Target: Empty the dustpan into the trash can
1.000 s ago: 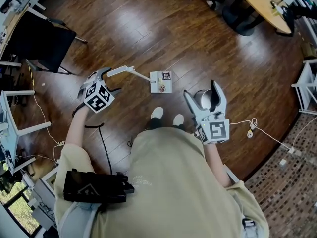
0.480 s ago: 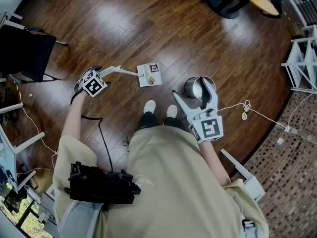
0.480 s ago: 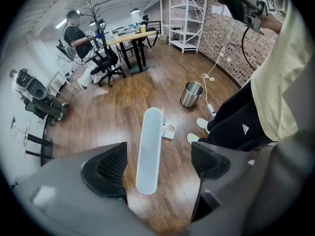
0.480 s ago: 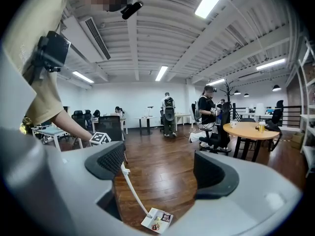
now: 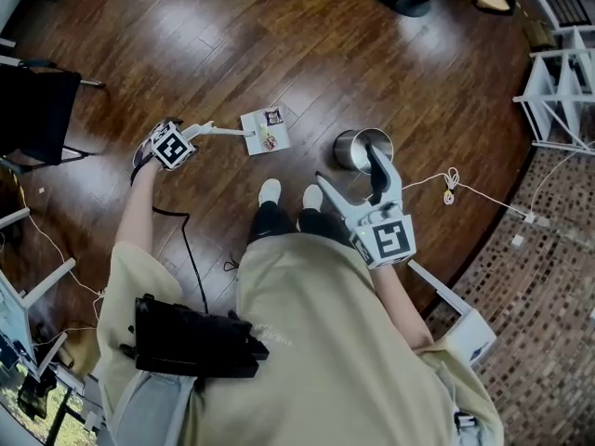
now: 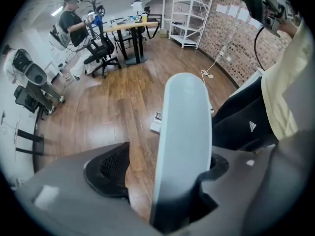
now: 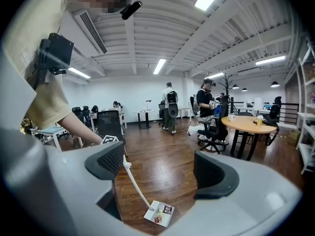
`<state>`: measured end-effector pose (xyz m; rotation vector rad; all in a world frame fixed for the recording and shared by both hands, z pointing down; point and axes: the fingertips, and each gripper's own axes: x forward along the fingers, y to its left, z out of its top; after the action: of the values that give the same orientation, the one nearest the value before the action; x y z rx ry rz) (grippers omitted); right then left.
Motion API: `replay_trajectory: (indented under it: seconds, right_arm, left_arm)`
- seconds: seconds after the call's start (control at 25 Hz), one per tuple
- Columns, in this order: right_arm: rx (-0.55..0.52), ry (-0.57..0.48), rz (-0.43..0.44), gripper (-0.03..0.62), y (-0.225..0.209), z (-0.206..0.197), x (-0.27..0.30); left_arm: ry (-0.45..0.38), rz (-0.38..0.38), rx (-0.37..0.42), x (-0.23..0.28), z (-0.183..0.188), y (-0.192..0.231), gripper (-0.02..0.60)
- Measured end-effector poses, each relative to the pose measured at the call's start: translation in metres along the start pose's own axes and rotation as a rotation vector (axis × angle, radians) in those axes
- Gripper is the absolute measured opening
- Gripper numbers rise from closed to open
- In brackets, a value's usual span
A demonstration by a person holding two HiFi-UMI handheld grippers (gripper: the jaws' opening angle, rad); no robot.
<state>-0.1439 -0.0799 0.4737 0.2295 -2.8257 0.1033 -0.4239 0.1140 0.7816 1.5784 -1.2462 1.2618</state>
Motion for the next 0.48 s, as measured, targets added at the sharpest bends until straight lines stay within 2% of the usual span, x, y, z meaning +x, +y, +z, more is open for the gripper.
replay_trajectory:
  seconds: [0.04,0.16,0.2,0.24,0.32,0.48]
  right_arm:
    - [-0.004,0.003,-0.012,0.448,0.0,0.0,-0.001]
    - [-0.009,0.006,-0.043,0.448,-0.002,0.001,-0.007]
    - [-0.004,0.01,-0.05,0.448,-0.004,0.0,-0.008]
    - [0.003,0.013,-0.055,0.448,-0.006,-0.002,-0.009]
    - [0.01,0.015,-0.06,0.448,-0.009,-0.003,-0.01]
    - [0.016,0.015,-0.063,0.448,-0.009,-0.002,-0.007]
  left_arm:
    - [-0.006,0.001,0.012,0.003,0.002,0.001,0.339]
    - [-0.009,0.002,0.053,0.001,0.011,0.001,0.319]
    - [-0.001,-0.01,0.076,0.002,0.014,-0.002,0.292]
    - [0.01,-0.02,0.105,0.003,0.014,-0.005,0.245]
    - [0.023,-0.031,0.151,0.004,0.014,-0.011,0.077]
    - [0.016,-0.03,0.157,0.005,0.014,-0.012,0.072]
